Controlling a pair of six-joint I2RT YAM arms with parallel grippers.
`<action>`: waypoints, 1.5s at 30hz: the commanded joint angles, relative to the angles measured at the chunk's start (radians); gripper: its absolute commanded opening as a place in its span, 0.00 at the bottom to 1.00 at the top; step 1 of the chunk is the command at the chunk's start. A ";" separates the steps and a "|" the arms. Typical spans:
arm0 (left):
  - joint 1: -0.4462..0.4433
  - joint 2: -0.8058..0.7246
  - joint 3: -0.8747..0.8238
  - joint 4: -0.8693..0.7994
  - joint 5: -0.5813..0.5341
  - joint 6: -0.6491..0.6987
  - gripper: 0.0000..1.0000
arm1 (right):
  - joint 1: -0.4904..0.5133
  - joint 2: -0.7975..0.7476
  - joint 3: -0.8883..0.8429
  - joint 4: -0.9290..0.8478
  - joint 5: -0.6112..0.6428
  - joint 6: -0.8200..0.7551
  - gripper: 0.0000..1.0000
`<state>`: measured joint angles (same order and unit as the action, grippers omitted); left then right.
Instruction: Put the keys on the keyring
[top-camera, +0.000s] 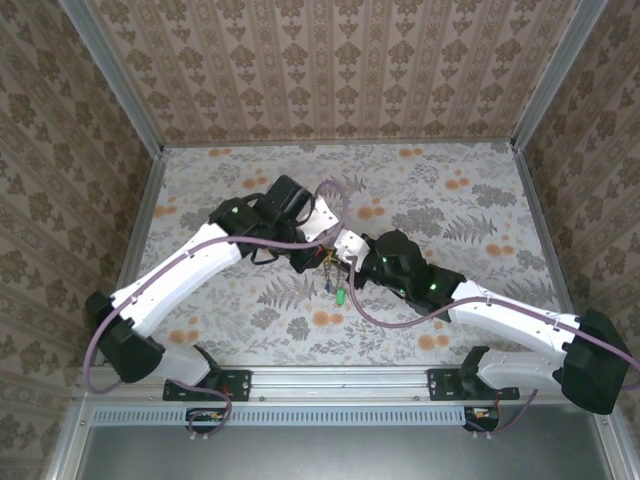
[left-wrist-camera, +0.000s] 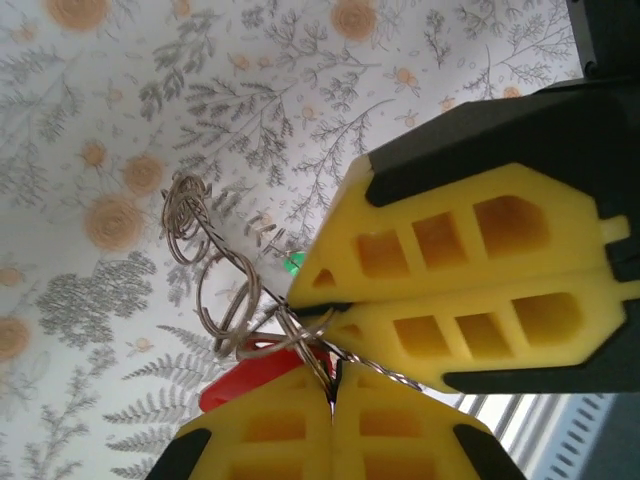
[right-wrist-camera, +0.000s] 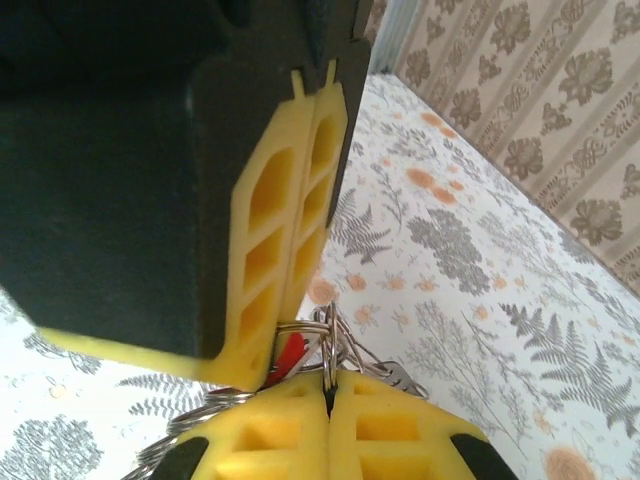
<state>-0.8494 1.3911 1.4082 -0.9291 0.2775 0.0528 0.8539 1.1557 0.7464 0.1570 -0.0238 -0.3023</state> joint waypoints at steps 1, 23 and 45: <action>-0.066 -0.091 -0.052 0.173 0.029 0.134 0.00 | -0.002 0.002 0.005 0.065 -0.016 0.088 0.00; -0.218 -0.171 -0.097 0.243 -0.320 0.375 0.00 | 0.005 0.019 0.078 0.023 -0.015 0.270 0.00; 0.037 -0.237 -0.062 0.113 0.343 0.303 0.00 | -0.045 -0.039 0.023 0.043 -0.046 0.056 0.00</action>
<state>-0.8520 1.1320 1.3113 -0.7784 0.2916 0.4515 0.8135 1.1400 0.7784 0.1326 -0.0673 -0.1329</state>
